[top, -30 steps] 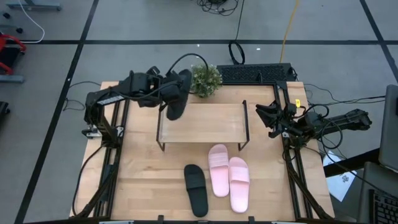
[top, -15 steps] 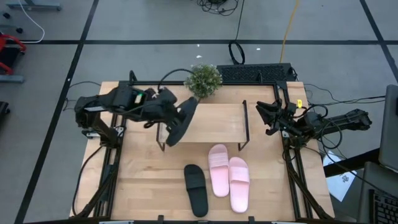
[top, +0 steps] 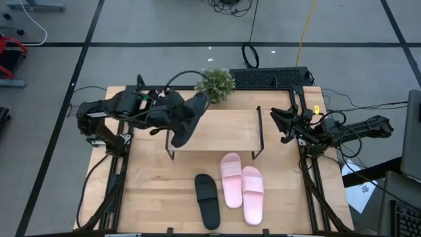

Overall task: Pick and place slides into the shelf
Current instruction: Put the black slide on the shelf

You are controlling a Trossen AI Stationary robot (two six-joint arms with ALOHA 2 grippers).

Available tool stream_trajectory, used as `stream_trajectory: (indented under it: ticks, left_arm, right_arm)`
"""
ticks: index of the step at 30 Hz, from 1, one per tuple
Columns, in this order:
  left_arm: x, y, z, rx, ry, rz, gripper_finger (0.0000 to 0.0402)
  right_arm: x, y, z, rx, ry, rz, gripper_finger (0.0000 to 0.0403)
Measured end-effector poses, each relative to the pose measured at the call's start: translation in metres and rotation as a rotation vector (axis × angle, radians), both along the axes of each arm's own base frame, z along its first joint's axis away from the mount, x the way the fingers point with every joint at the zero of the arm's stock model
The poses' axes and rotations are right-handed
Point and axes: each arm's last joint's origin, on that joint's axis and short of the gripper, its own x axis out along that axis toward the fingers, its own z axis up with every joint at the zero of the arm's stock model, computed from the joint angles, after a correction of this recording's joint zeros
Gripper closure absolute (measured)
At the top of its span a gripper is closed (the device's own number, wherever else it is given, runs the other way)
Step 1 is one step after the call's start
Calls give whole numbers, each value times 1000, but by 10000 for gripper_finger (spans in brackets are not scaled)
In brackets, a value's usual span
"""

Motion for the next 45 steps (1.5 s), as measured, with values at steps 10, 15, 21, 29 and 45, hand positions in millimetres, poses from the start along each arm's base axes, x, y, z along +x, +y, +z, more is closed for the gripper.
stream_trajectory:
  ticks: [10,15,21,29,45]
  left_arm:
    - [21,16,-63,91,290,40,401]
    - [23,14,-82,84,338,63,401]
    - [23,11,-83,85,307,96,401]
    - [45,9,-108,120,417,67,401]
    - [57,-7,-124,190,443,55,401]
  right_arm:
    - [0,0,0,1,2,-9,296]
    - [1,-2,-2,12,32,-83,296]
    - [7,-1,-6,-17,84,-114,296]
    - [13,0,-11,-27,123,-113,296]
    - [14,0,-11,-30,128,-108,296]
